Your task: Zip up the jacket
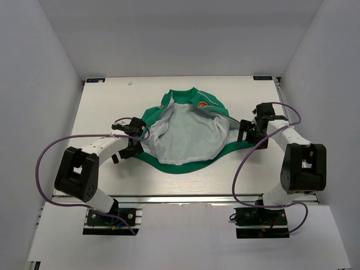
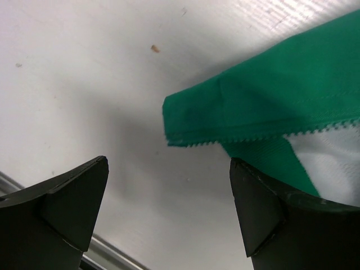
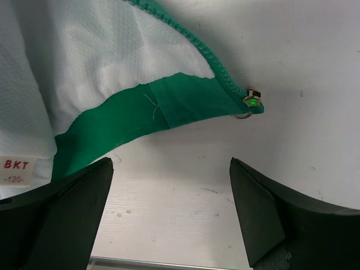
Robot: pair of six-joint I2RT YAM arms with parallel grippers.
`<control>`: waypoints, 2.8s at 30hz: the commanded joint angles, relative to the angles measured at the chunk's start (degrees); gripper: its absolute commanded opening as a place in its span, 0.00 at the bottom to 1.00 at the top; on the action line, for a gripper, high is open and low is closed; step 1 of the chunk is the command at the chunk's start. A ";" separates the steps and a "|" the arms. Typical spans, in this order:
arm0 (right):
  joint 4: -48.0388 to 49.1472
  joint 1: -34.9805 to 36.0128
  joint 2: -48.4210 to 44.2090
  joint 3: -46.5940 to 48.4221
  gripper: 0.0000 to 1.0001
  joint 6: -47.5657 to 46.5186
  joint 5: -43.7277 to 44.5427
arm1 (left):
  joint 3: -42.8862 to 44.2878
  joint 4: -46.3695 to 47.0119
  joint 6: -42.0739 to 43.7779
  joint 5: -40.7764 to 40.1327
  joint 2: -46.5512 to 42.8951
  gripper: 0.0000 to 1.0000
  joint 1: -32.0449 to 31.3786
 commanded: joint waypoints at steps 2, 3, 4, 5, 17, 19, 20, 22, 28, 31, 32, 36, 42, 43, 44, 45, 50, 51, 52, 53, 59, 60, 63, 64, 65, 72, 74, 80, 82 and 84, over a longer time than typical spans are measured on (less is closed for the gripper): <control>0.73 -0.70 1.95 1.70 0.89 -0.59 1.19 | 1.84 4.65 1.24 -1.00 2.75 0.98 0.73; 0.38 -0.88 2.39 1.79 0.89 -0.50 2.42 | 2.80 4.13 1.32 -1.35 4.24 0.98 0.73; 0.29 -1.05 2.48 1.70 0.89 -0.41 2.78 | 3.16 4.21 1.32 -1.36 4.69 0.98 0.73; 0.12 -1.06 2.57 1.79 0.89 -0.41 2.87 | 3.25 4.99 1.58 -1.27 4.95 0.98 0.82; 4.33 -5.10 5.91 1.44 0.89 -2.08 -2.74 | 3.87 10.71 5.28 -0.57 6.27 0.44 1.08; 6.69 -5.19 5.82 1.00 0.89 -1.99 -4.24 | 4.31 10.54 5.36 -0.83 6.36 0.27 1.08; 7.84 -5.27 5.47 0.21 0.89 -1.90 -5.03 | 4.48 10.19 5.28 -1.18 6.36 0.21 1.08; 9.78 -5.28 5.38 -0.49 0.89 -1.38 -7.06 | 4.14 10.54 5.63 -1.35 5.83 0.01 1.08; 11.89 -5.27 7.67 -1.37 0.80 -0.59 -6.89 | 2.38 11.85 7.20 0.92 1.10 0.00 1.08; 12.16 -5.19 7.93 -1.81 0.59 -0.85 -7.67 | 2.28 13.17 9.49 6.01 -4.95 0.00 1.08; 12.24 -5.27 7.41 -1.99 0.34 -0.76 -7.76 | 2.55 13.61 9.93 7.51 -6.72 0.00 1.08; 12.51 -5.27 4.42 -2.78 0.11 0.03 -6.01 | 2.47 17.12 12.39 18.31 -16.21 0.00 1.08; 12.60 -5.28 -0.15 -3.93 0.00 1.00 -7.14 | 0.70 24.33 12.40 36.77 -22.56 0.00 -1.11; 12.60 -5.19 -0.50 -4.01 0.00 1.08 -7.50 | 1.31 24.77 12.13 37.92 -22.29 0.00 -2.16; 12.51 -5.19 -0.94 -4.19 0.00 1.08 -8.11 | 1.76 25.99 11.87 39.76 -21.77 0.00 -5.13; 12.33 -5.27 -1.03 -4.28 0.00 1.08 -8.37 | 2.11 27.22 11.61 40.21 -20.55 0.00 -7.33; 10.84 -5.28 -1.56 -4.37 0.00 1.43 -7.77 | 9.57 27.15 12.04 41.17 -12.11 0.00 -20.26; 10.66 -5.28 -1.65 -4.36 0.00 1.52 -7.85 | 10.02 27.24 12.30 43.62 -10.62 0.00 -21.23; 10.49 -5.28 -2.08 -4.36 0.00 1.44 -8.02 | 10.28 26.71 12.92 44.69 -7.82 0.00 -22.72; 10.49 -5.19 -2.17 -4.45 0.00 1.52 -8.11 | 10.63 26.27 12.92 45.48 -6.40 0.00 -23.43; 9.26 -5.27 -3.84 -3.93 0.00 1.00 -11.53 | 11.95 23.99 15.11 52.42 5.47 0.07 -27.48; 8.65 -5.28 -4.37 -3.75 0.00 1.08 -11.80 | 12.74 23.46 16.34 53.13 6.44 0.38 -27.48; 6.63 -5.28 -7.27 -3.22 0.00 0.91 -12.24 | 15.28 21.00 18.62 52.96 8.29 0.77 -27.39; 6.18 -5.19 -9.10 -3.05 0.00 1.00 -12.51 | 16.34 19.43 19.42 52.09 8.29 0.80 -27.31; 5.66 -5.10 -10.08 -3.05 0.00 1.52 -12.51 | 17.39 18.46 19.86 51.13 7.60 0.85 -27.13; -1.98 8.14 -17.55 -1.47 0.00 2.49 -0.49 | 19.78 16.42 18.56 48.48 0.40 0.98 -20.73; -4.35 18.24 -18.52 -1.90 0.00 3.10 5.38 | 17.15 16.78 17.06 47.52 -1.02 0.98 -15.81; -5.60 41.45 -14.05 -4.80 0.00 9.69 16.29 | 8.20 17.83 14.24 46.37 -4.71 0.98 -4.11; -5.16 48.82 -10.37 -4.72 0.00 11.71 18.25 | 6.60 18.01 13.10 45.23 -5.33 0.98 -2.09; -3.15 52.02 -8.60 -4.98 0.00 13.74 17.38 | 4.59 18.27 12.49 45.23 -6.21 0.98 -1.29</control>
